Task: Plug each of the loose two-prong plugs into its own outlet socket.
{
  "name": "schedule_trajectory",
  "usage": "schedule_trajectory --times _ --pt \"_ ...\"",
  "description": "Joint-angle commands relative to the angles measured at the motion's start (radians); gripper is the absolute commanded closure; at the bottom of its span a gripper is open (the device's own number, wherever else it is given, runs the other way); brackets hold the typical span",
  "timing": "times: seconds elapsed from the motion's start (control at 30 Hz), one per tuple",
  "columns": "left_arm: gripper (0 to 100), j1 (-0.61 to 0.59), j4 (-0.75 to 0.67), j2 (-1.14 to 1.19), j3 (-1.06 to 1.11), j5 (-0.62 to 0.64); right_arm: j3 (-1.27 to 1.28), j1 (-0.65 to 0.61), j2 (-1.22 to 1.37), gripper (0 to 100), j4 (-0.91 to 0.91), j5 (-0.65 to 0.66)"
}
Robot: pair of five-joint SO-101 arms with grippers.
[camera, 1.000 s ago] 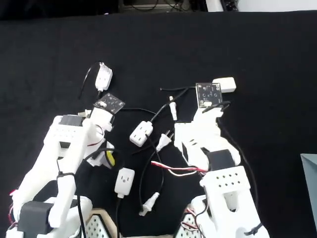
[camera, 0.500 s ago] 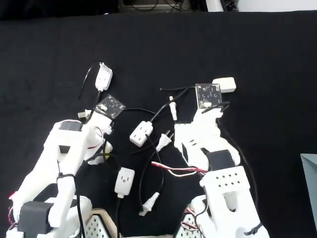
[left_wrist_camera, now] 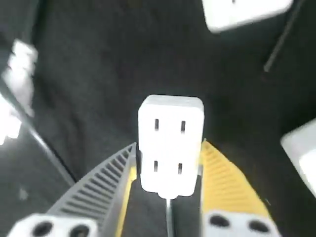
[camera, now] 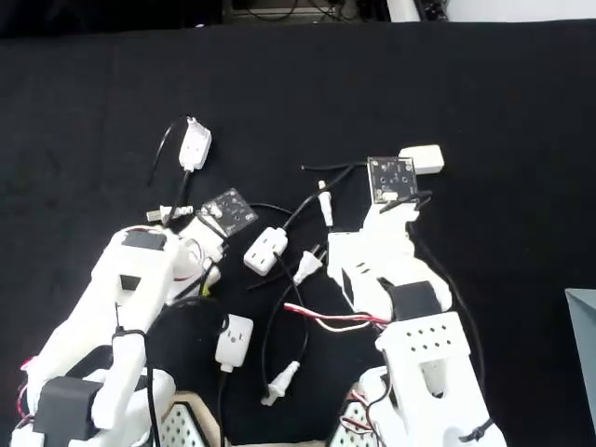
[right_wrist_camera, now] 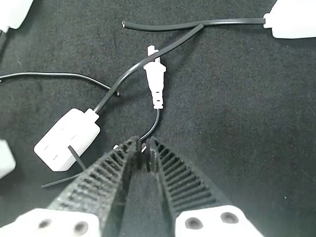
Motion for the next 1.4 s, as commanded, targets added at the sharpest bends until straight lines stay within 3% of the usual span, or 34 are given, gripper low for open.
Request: schedule_trajectory --times 0.0,0.17,0.33,0.53,0.8,0.97,1.13,1.3,1.37 --pt "82 0.015 -0.095 -0.014 -0.024 -0.017 -0.007 -0.014 -0.015 95.4 -0.018 0.009" --pt "68 0.015 -0.017 -0.023 -0.024 0.014 -0.002 -0.014 -0.015 95.4 -0.032 0.009" --pt "68 0.005 0.055 -0.060 -0.062 0.086 0.004 -0.015 -0.015 95.4 -0.038 0.011" --pt "68 -0.025 0.269 -0.232 -0.168 0.121 0.005 -0.015 -0.015 95.4 -0.038 0.011" --pt "68 -0.214 0.425 -0.456 -0.242 0.210 0.005 -0.015 -0.015 95.3 -0.035 0.011" --pt "68 -0.387 0.446 -0.488 -0.194 0.339 0.001 -0.014 -0.013 95.3 -0.026 0.011" --pt "80 -0.512 0.445 -0.488 -0.101 0.451 -0.068 -0.014 -0.013 95.3 0.078 0.066" --pt "97 -0.552 0.422 -0.488 0.001 0.460 -0.151 -0.014 -0.010 95.3 0.170 0.158" --pt "96 -0.555 0.387 -0.488 0.056 0.460 -0.191 -0.014 0.021 95.3 0.196 0.207"
